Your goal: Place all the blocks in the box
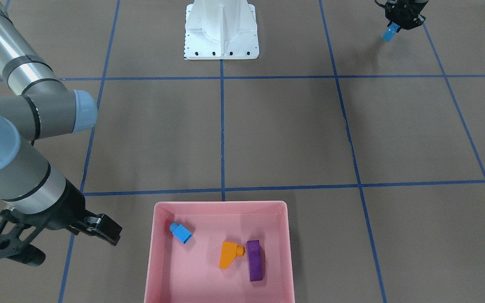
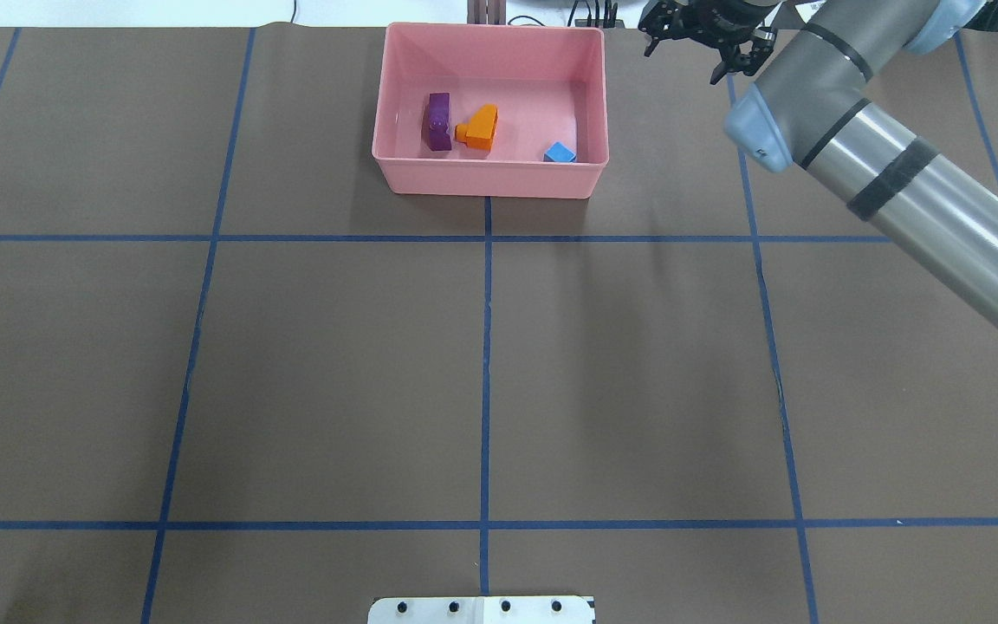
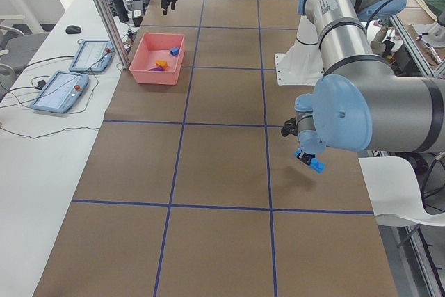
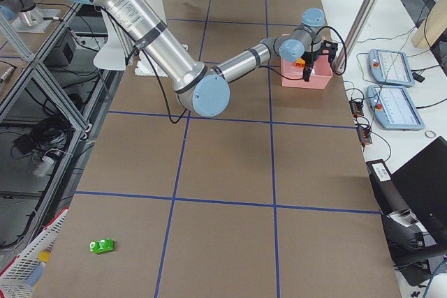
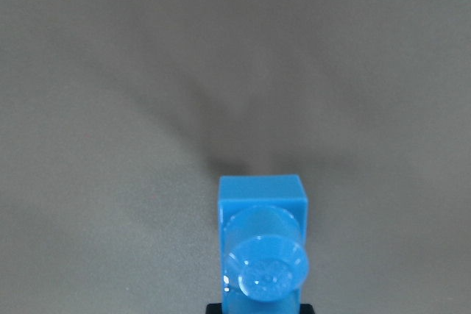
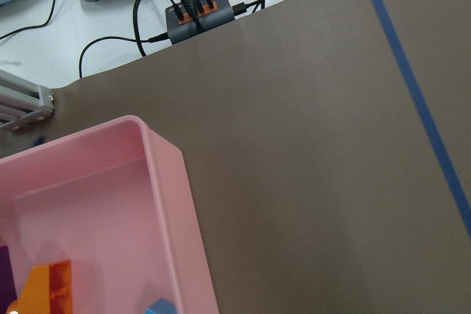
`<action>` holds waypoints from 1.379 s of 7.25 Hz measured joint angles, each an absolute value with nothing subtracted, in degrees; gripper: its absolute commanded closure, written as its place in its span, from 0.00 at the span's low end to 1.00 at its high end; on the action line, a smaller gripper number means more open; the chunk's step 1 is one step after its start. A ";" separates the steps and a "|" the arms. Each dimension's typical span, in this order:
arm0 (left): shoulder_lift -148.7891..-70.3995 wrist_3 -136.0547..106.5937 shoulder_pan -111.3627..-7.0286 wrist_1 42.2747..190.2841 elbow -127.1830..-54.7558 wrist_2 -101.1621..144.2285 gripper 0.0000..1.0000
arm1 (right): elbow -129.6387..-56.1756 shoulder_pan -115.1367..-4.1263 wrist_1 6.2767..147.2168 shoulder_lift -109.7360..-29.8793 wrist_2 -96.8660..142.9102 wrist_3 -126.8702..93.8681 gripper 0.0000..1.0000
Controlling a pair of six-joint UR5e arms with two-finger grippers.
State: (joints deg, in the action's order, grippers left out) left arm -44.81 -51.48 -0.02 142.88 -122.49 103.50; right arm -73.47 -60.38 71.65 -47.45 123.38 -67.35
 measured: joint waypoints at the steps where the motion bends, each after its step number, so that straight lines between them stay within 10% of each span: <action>1: -48.37 -51.34 -5.26 142.27 -122.69 104.52 1.00 | -76.42 -62.34 71.64 -51.76 125.15 -63.81 0.00; 7: -89.46 -43.14 -29.46 101.82 -121.70 109.33 1.00 | -96.78 -74.36 70.93 -91.01 128.73 -30.99 0.00; 10: -111.95 -40.20 -38.74 92.61 -109.18 114.18 1.00 | -99.49 -77.31 70.55 -108.03 129.80 -16.23 0.00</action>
State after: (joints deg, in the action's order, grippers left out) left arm -111.95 -40.20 -38.74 92.61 -109.18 114.18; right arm -99.49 -77.31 70.55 -108.03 129.80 -16.23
